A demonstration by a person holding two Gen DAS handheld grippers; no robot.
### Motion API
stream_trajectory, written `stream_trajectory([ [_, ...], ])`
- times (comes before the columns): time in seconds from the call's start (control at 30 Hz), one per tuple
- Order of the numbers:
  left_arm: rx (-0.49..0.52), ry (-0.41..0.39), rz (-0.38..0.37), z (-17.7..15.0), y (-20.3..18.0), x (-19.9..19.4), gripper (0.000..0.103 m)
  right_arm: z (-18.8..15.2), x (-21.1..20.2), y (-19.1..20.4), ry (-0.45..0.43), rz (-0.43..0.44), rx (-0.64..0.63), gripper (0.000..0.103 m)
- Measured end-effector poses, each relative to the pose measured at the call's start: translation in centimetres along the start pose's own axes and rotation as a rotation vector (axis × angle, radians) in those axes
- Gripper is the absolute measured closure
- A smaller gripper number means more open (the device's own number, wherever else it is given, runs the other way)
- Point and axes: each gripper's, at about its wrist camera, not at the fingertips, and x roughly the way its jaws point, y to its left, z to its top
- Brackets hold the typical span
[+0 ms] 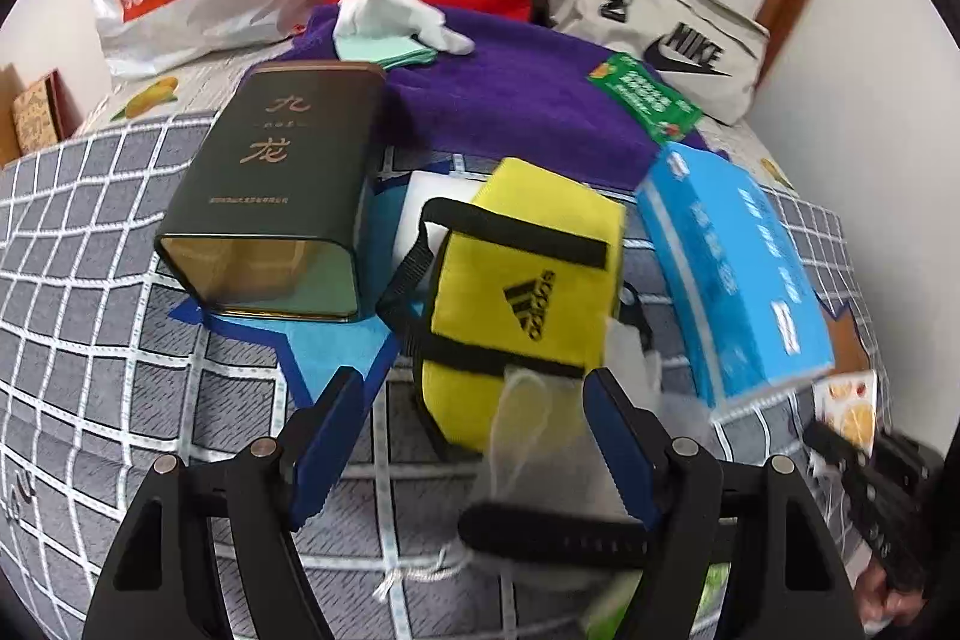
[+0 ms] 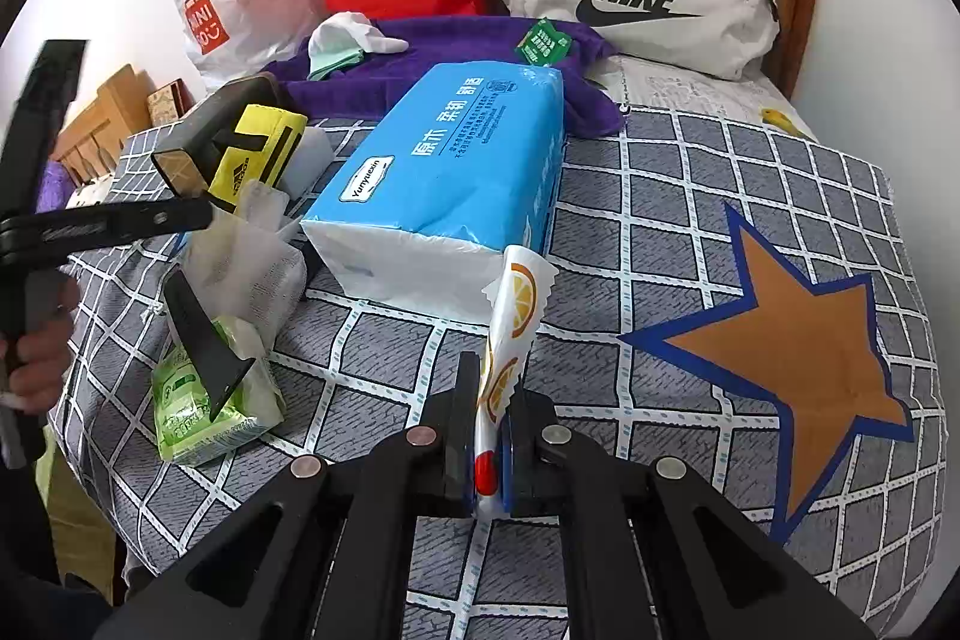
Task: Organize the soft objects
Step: 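Lift the orange-print sachet with the right gripper while the left gripper grasps the yellow adidas pouch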
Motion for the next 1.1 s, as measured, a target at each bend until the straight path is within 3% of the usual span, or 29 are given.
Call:
stream_trajectory([
  [0.23,-0.031,0.017,0.012,0.7,0.2,1.3,0.029,0.0,0.8,-0.1,0.024,0.033,-0.015,0.097],
  [0.37,0.043,0.052,-0.005,0.8,-1.6,1.9,0.029,0.1,1.4,-0.1,0.034,0.053,-0.027,0.097],
  [0.47,0.089,0.064,0.039,0.8,-2.9,2.6,0.027,0.3,1.8,-0.2,0.037,0.066,-0.022,0.097],
  [0.73,0.102,0.095,0.08,1.3,-3.3,4.2,0.026,0.2,2.2,-0.4,0.046,0.078,-0.016,0.097],
  [0.87,0.083,0.078,0.048,1.4,-2.9,3.8,0.033,0.2,2.1,-0.5,0.047,0.08,-0.014,0.097],
  [1.1,0.095,0.005,-0.016,1.5,-2.8,0.0,0.035,0.6,0.8,-0.3,0.02,0.083,-0.023,0.097],
])
